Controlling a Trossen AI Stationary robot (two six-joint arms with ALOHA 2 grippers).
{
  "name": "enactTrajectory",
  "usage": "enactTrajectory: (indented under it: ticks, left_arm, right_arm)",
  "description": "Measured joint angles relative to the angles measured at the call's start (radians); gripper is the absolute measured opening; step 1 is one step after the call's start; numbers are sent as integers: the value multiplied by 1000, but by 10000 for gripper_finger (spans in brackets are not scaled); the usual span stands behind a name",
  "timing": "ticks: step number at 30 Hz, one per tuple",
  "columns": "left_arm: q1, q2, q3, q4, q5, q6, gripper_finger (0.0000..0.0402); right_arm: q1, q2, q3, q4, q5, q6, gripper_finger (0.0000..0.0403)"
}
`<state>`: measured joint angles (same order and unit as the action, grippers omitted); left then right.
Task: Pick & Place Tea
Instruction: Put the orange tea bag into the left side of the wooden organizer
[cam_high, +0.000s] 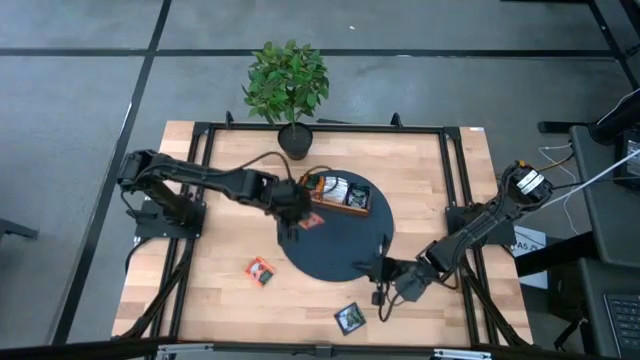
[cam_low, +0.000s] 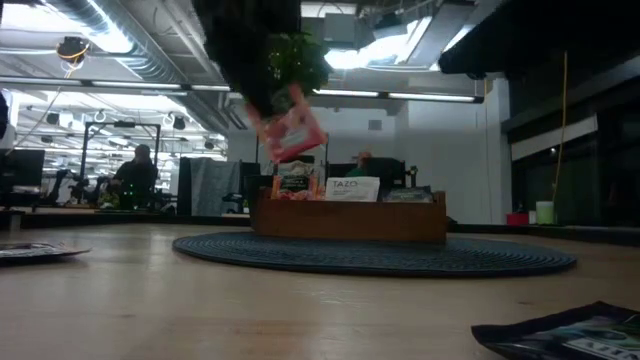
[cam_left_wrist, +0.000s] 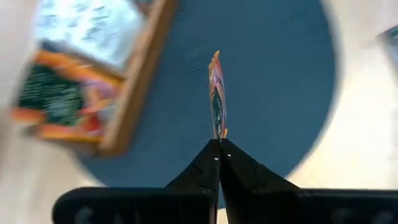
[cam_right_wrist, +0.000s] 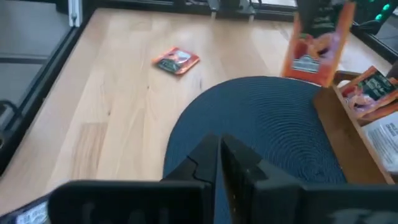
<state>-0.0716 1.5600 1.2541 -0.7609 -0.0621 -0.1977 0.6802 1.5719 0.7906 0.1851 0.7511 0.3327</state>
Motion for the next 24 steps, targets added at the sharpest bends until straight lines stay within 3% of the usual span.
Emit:
enactTrajectory:
  ticks: [6,17,24]
  left_arm:
    - [87,0,8,-56,-59,140,2]
    - [178,0,94,-99,-58,383,2]
    - [186,0,94,-106,-89,504,2]
  right_arm:
    - [-55,0,-31,65,-44,5,25]
    - [-127,1,-209,475,-94,29,25]
    - [-143,1,-242,505,-92,21,25]
